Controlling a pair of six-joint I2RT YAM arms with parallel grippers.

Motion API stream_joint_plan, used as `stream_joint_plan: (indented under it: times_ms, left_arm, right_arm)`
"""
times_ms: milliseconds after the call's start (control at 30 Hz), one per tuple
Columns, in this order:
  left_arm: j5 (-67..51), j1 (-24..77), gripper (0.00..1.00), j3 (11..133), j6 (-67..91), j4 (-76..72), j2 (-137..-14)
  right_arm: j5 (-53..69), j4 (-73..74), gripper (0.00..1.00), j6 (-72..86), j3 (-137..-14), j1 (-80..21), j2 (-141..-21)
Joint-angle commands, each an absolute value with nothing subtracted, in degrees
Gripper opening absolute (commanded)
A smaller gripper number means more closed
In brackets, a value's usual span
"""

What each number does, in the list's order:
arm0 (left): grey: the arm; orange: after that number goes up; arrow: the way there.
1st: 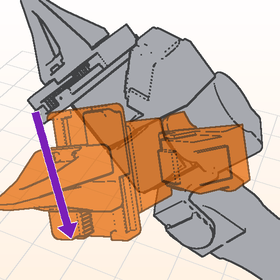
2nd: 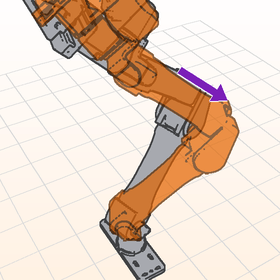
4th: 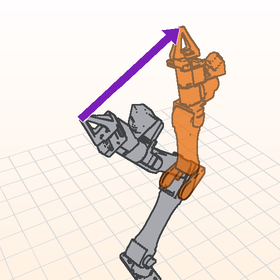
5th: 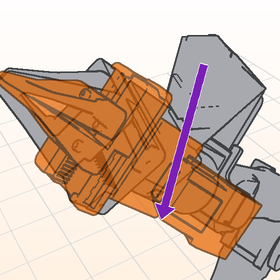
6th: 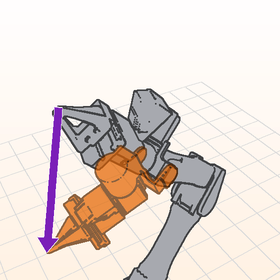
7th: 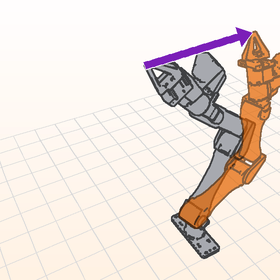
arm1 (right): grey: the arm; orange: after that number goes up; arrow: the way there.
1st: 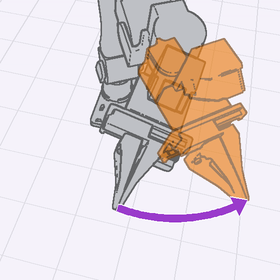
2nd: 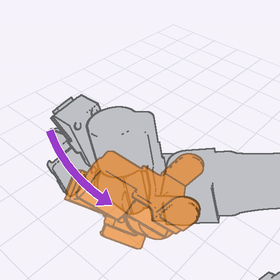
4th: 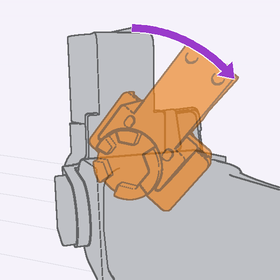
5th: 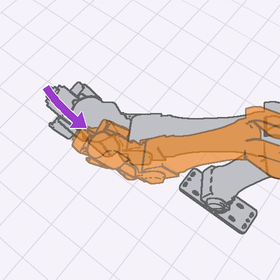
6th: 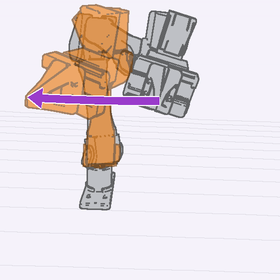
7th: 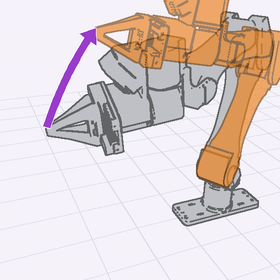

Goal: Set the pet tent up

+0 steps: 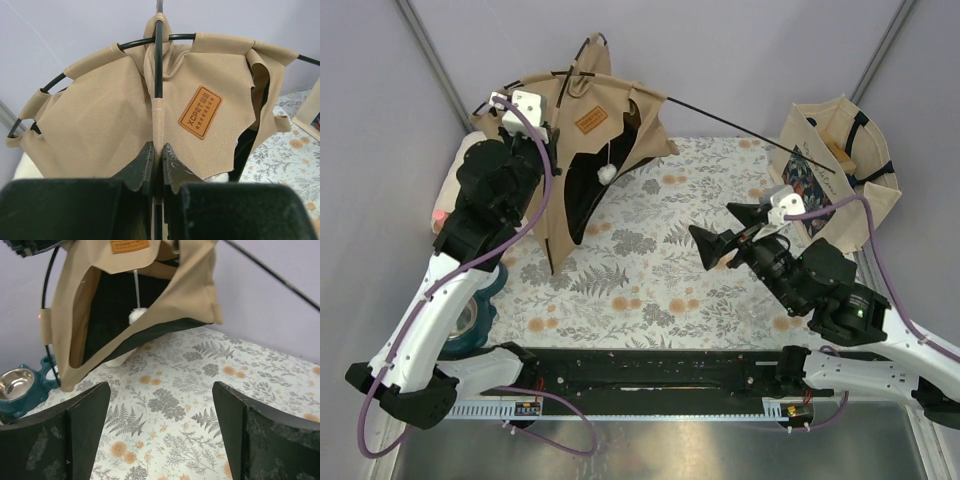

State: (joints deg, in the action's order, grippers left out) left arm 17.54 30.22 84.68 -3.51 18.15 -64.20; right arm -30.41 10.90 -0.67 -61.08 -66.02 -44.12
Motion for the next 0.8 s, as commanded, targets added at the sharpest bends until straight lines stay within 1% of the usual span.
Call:
stream_joint_plan:
  times_ms: [0,233,367,467,533,633,767]
  left_arm:
    - [10.0,28.6,0.0,88.5,-10.0,12.7,-61.0]
    - [0.4,25.1,0.0,87.9,-15.3,12.8,-61.7]
    - [-8.4,21.0,0.0,88.3,-16.4,13.4,-64.0]
    - [-14.0,17.2,0.0,89.4,-17.1,14.5,-65.8]
    - [-22.4,13.1,0.0,88.2,-18.4,14.0,-66.3]
    - [-26.8,7.8,0.0,85.9,-16.4,10.5,-65.7]
    - [-37.1,-1.9,0.0,86.0,-10.3,9.2,-66.4]
  right_arm:
    - [-36.2,15.0,0.93,-2.1,-65.3,-66.4,-41.8]
    - [-35.2,20.9,0.94,-0.4,-67.7,-66.4,-36.3]
    - [-35.3,25.3,0.95,-0.4,-68.5,-66.4,-34.1]
    - [-37.7,31.2,0.97,2.5,-70.0,-66.4,-36.3]
    - [-38.1,34.6,0.98,3.5,-70.7,-66.4,-38.7]
    - [-38.8,37.8,0.98,5.3,-71.5,-66.4,-42.2]
    - [-38.4,39.8,0.99,5.1,-71.4,-66.3,-45.9]
